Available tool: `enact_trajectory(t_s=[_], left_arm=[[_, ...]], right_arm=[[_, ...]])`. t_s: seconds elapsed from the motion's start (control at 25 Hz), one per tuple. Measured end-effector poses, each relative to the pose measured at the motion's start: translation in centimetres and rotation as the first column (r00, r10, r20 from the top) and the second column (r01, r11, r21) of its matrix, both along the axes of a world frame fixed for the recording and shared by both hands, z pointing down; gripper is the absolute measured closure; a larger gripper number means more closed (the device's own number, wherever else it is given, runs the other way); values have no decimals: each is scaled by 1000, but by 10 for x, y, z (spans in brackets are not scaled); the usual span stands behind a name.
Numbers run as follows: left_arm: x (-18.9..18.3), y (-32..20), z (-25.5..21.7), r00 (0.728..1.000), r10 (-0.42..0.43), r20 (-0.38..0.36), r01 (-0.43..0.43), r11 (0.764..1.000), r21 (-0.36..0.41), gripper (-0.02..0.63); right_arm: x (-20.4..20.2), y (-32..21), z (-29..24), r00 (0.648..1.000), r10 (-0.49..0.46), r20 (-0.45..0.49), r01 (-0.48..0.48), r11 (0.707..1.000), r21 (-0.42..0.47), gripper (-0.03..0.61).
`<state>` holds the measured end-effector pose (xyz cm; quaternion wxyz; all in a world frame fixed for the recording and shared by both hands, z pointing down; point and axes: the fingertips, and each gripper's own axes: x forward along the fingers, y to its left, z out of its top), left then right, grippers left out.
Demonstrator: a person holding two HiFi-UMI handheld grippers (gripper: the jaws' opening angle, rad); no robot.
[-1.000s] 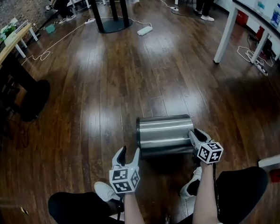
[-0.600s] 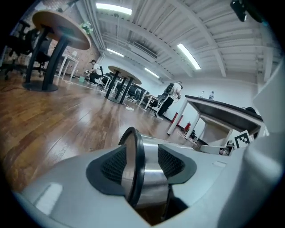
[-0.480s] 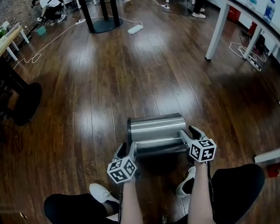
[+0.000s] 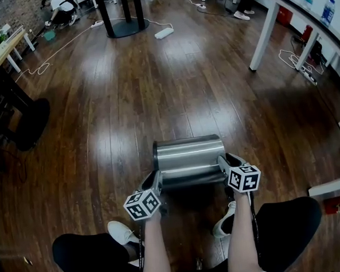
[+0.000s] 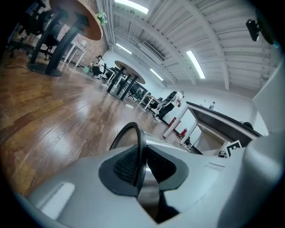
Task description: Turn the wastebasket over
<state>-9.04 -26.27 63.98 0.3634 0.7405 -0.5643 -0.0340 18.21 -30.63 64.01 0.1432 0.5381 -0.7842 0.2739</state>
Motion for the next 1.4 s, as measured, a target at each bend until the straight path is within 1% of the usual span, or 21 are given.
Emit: enact_trajectory(t_s=[0.16,0.24,0.32,0.48,0.56,0.6,0.68,0.72,0.76,0.8,0.84,0.88,0.92,0.96,1.08,1.12,1.16,1.2,1.28,1.32,1.4], left_arm=[[-34,5,-6,995,-69,74,71,997,-28,534],[-51,7,-19,991,-79,109,81,997,-20,537],[-65,9,-37,983,-80,168,82,997,-7,540],[-82,12,-76,951,-49,304,46,999,18,543],[-79,12,-96,927,-16,375,1,999,39,543],[-75,12,-106,909,7,417,-30,998,49,545],[-63,12,-123,855,63,516,-107,993,56,545],[-56,13,-129,816,95,571,-150,987,50,545],[-47,14,-131,769,129,626,-196,980,39,545],[-36,14,-130,717,164,678,-245,969,24,545],[-22,14,-127,663,201,721,-296,955,7,545],[-5,14,-123,609,237,757,-350,937,-12,545],[13,15,-117,551,272,789,-402,915,-34,545],[32,17,-110,488,303,819,-450,891,-61,545],[82,29,-83,297,378,877,-558,814,-162,543],[96,35,-72,247,394,885,-579,793,-191,543],[106,41,-61,214,402,891,-591,779,-210,543],[112,46,-51,197,396,897,-593,776,-212,543],[115,52,-40,191,354,916,-578,795,-186,545],[115,52,-39,194,337,921,-570,803,-174,545],[117,50,-39,188,326,926,-570,805,-167,543]], right_arm=[[-34,-1,-1,994,-8,108,2,998,56,463],[-50,0,-2,985,-4,172,-7,998,62,463],[-66,2,-2,971,-10,237,-3,999,54,462],[-93,10,4,941,-10,339,7,1000,11,460],[-100,14,12,915,15,402,-12,1000,-11,460],[-103,17,19,900,29,435,-20,999,-26,460],[-112,25,38,866,61,496,-29,997,-71,459],[-118,32,50,850,78,520,-30,994,-100,459],[-123,38,61,841,92,532,-28,991,-127,459],[-128,44,71,844,97,527,-23,989,-145,461],[-133,48,80,860,90,503,-13,988,-155,474],[-137,51,89,884,73,461,2,987,-162,570],[-141,53,97,907,55,418,19,985,-172,592],[-143,56,106,918,47,393,32,981,-192,592],[-136,69,131,916,102,388,10,962,-274,575],[-128,71,136,918,130,375,-17,957,-289,563],[-118,73,139,919,161,360,-51,954,-296,547],[-108,73,139,916,194,351,-87,951,-297,539],[-90,70,133,901,232,368,-132,952,-276,524],[-83,66,125,893,227,389,-135,959,-250,505],[-73,55,102,887,190,420,-125,976,-179,469]])
